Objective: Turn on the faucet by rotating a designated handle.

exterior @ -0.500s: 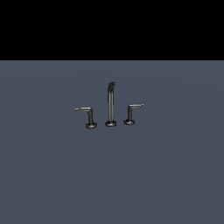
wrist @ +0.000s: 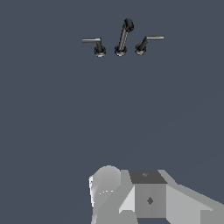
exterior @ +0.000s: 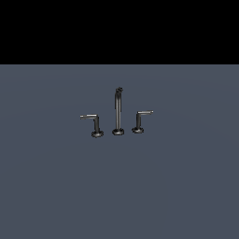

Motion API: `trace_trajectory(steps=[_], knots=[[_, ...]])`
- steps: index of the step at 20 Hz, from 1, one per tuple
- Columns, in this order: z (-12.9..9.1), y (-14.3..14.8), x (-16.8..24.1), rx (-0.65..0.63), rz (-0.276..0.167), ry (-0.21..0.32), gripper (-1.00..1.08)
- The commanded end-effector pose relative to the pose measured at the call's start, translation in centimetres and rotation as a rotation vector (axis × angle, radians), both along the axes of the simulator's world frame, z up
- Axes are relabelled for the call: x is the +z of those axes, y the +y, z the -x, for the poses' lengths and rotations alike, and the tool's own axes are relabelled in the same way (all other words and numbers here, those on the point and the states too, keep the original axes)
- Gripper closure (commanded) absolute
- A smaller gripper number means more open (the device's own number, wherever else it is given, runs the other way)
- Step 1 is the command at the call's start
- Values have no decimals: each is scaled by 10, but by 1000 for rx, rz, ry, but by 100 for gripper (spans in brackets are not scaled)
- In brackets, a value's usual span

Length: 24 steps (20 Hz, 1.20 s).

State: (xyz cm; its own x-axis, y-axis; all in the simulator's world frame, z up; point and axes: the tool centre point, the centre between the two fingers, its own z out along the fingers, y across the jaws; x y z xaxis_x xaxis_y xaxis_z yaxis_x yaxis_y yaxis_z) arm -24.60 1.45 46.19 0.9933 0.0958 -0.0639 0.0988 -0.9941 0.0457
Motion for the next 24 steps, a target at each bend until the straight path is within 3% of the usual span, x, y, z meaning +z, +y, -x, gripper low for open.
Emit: trace_trajectory(steps=[1, 7, 13, 24], knots=[[0, 3, -1, 12, 1, 4, 108], [-5, 1, -2, -6, 1, 1, 108], [-24, 0, -5, -65, 1, -4, 108], [-98, -10, -27, -288, 0, -21, 108]])
